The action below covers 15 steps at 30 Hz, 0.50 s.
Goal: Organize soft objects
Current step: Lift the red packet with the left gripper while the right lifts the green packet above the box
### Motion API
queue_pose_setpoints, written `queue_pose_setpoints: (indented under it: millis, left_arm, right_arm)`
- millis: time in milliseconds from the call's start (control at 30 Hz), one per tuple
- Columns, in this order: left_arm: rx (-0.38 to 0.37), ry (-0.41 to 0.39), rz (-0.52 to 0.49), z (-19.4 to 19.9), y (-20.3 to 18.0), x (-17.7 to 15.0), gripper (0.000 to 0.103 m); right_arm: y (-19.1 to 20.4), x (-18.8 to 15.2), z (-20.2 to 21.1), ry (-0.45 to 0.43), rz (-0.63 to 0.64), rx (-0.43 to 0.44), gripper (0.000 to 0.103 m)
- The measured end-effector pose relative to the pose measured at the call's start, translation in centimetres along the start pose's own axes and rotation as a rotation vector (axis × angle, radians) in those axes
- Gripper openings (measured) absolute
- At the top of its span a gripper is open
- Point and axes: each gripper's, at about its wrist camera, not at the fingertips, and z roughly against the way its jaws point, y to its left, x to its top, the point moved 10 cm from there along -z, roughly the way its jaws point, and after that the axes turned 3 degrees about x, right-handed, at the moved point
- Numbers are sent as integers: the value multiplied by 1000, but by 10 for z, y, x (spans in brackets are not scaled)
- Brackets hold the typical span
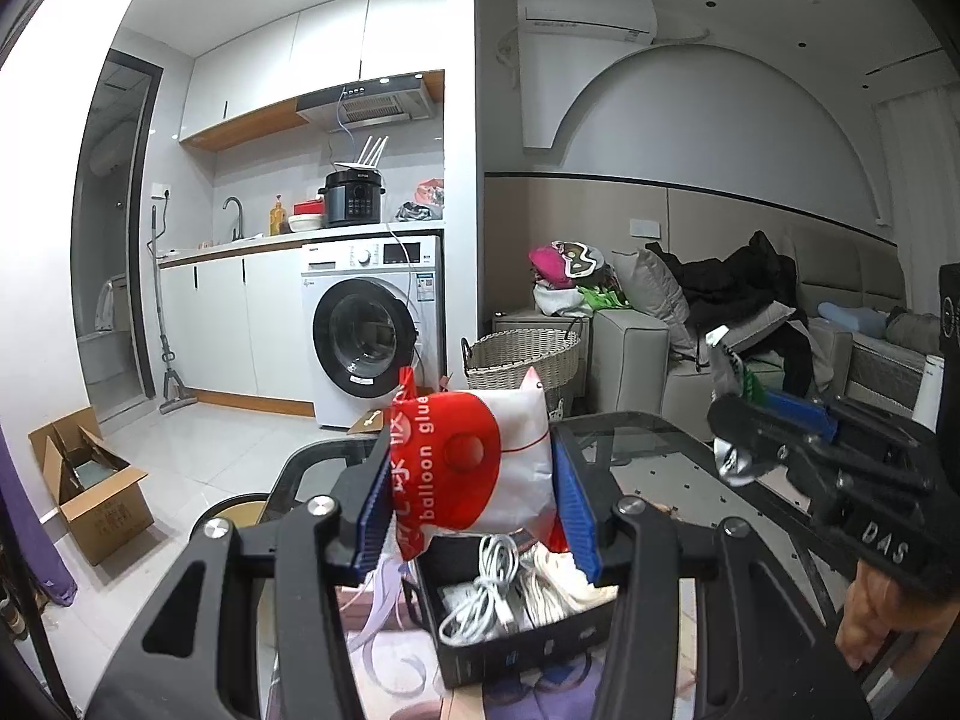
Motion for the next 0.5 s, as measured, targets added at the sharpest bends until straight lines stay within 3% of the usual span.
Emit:
queue_pose_setpoints:
  millis: [500]
  left_arm:
    - [54,76,108,-79,15,9,48]
  right_arm:
    - [-9,28,-68,-14,-25,-10,22]
